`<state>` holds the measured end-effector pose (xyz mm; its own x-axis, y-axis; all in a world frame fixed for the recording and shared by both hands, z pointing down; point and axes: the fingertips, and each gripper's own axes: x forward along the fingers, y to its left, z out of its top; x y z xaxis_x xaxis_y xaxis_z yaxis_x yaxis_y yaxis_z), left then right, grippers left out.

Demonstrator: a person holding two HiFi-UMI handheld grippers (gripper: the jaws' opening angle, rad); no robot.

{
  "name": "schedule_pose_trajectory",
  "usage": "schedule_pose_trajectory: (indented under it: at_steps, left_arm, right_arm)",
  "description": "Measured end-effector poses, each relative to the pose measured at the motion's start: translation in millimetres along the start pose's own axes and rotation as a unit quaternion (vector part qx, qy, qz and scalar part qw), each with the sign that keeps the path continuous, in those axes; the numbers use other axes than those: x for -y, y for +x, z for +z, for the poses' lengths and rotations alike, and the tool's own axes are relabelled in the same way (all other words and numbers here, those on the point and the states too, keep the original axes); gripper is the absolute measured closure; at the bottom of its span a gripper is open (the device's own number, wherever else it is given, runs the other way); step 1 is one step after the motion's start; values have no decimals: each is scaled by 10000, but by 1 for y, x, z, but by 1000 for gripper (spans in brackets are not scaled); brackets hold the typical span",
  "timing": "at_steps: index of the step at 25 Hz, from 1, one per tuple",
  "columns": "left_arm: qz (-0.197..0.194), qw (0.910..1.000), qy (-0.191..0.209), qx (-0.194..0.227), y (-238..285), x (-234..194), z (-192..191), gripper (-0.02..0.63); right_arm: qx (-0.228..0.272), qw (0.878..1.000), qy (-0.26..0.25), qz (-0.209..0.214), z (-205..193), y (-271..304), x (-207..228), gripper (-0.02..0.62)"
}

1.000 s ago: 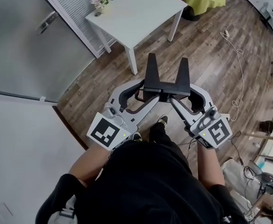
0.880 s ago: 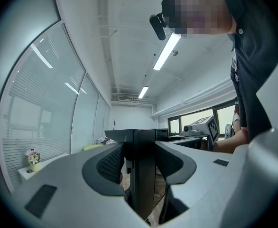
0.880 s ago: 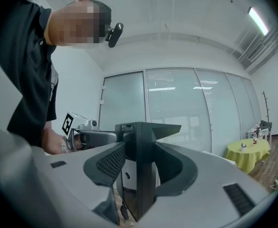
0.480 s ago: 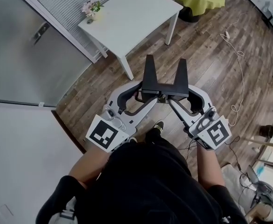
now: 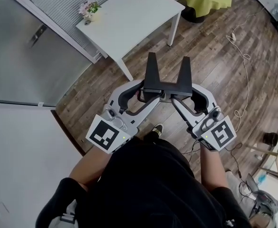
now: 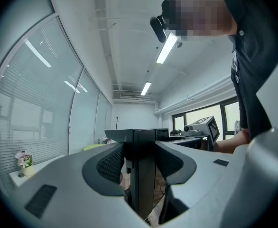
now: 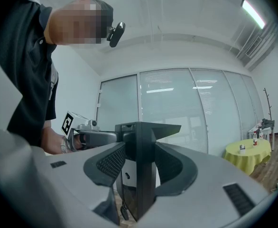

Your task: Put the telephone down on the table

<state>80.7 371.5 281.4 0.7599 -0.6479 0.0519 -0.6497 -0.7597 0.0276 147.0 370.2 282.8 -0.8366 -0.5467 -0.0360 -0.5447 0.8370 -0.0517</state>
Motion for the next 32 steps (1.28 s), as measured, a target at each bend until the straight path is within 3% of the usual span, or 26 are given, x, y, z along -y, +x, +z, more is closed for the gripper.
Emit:
schedule_pose_trajectory:
  at_steps: [18, 32]
  left_arm:
    - [-300, 9995, -1, 18, 74, -29, -1, 402]
    - [-531, 9985, -63, 103, 148, -144, 2, 402]
  right_arm:
    - [8, 9995, 78, -295, -1, 4, 75, 388]
    - [-100, 9985, 0, -541, -3, 93, 176, 388]
